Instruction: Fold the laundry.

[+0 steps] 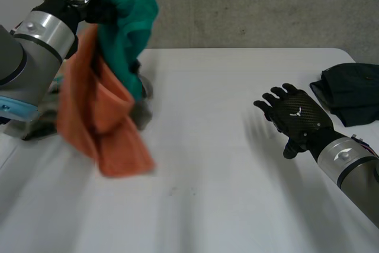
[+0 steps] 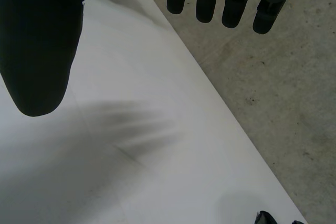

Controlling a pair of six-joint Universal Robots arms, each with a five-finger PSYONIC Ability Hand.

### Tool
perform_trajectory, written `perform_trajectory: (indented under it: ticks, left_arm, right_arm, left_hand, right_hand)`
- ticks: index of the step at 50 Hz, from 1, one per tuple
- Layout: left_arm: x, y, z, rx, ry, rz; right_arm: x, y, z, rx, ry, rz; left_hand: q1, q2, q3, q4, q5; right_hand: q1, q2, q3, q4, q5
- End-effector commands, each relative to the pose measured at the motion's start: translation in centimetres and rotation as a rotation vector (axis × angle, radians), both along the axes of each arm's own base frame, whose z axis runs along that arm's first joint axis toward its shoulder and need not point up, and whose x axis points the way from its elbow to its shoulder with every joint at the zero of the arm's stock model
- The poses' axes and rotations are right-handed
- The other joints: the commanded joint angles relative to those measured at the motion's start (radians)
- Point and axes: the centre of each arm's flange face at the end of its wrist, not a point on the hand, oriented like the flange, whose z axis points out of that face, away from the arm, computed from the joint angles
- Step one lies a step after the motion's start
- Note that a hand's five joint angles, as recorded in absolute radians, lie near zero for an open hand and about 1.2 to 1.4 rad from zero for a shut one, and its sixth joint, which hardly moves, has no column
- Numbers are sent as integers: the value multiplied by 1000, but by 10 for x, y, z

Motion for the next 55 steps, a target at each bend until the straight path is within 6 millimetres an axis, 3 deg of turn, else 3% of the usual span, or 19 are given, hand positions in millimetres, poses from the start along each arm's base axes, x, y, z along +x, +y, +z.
perform_trajectory:
  ticks: [1, 2, 4, 6, 10, 20, 30, 40, 44, 46, 49, 55]
  left_arm:
    - [-15, -1, -29, 69, -38, -32]
    - [-25, 9, -43, 118, -58, -67]
    - [-33, 18, -54, 154, -79, -91]
    - [-40, 34, -68, 196, -121, -122]
    - [-39, 46, -86, 222, -207, -104]
    - [-7, 72, -107, 323, -326, 92]
    - [-16, 74, -141, 343, -362, 78]
    - [-22, 54, -184, 389, -456, 89]
    - [-25, 48, -187, 360, -477, 96]
    - [-27, 43, -185, 331, -467, 100]
    - [-29, 38, -178, 289, -445, 110]
    - [-42, 38, -154, 212, -405, 95]
  right_arm:
    - [-3, -2, -1, 40, -45, -20]
    - [-4, -3, -1, 44, -51, -23]
    - [-5, -4, -1, 47, -56, -26]
    - [-6, -4, -1, 50, -58, -28]
    - [-7, -6, -1, 51, -57, -32]
    - [-9, -13, 7, 23, -61, -48]
    - [2, -7, 9, 34, -57, -15]
    - [6, 0, 2, 59, -49, 2]
    - [5, 1, 0, 66, -48, 0]
    - [5, 2, -1, 69, -47, -2]
    - [4, 2, 2, 62, -47, -7]
    - [2, -2, 17, 9, -56, -28]
  left_hand:
    - [306, 188, 190, 179, 275]
    - [-301, -420, -418, -428, -333]
    - [-622, -741, -739, -749, -654]
    - [-782, -901, -898, -909, -814]
    - [-827, -946, -943, -954, -858]
    - [-809, -928, -926, -936, -841]
    - [-739, -858, -856, -866, -771]
    - [-613, -732, -729, -740, -644]
    - [-385, -503, -501, -512, -416]
    - [-13, -132, -130, -140, -45]
    - [323, 204, 206, 195, 291]
    - [323, 205, 207, 196, 292]
  right_hand:
    - [-57, -38, -44, -44, -43]
    - [-57, -38, -44, -44, -43]
    - [-57, -38, -44, -44, -43]
    - [-57, -38, -44, -44, -43]
    - [-57, -38, -44, -44, -43]
    - [-57, -38, -44, -44, -43]
    - [-57, -38, -44, -44, -43]
    - [-57, -38, -44, -44, -43]
    - [-57, -38, -44, -44, -43]
    - [-57, -38, -44, -44, -43]
    - [-57, -38, -44, -44, -43]
    - [-57, -38, -44, -44, -43]
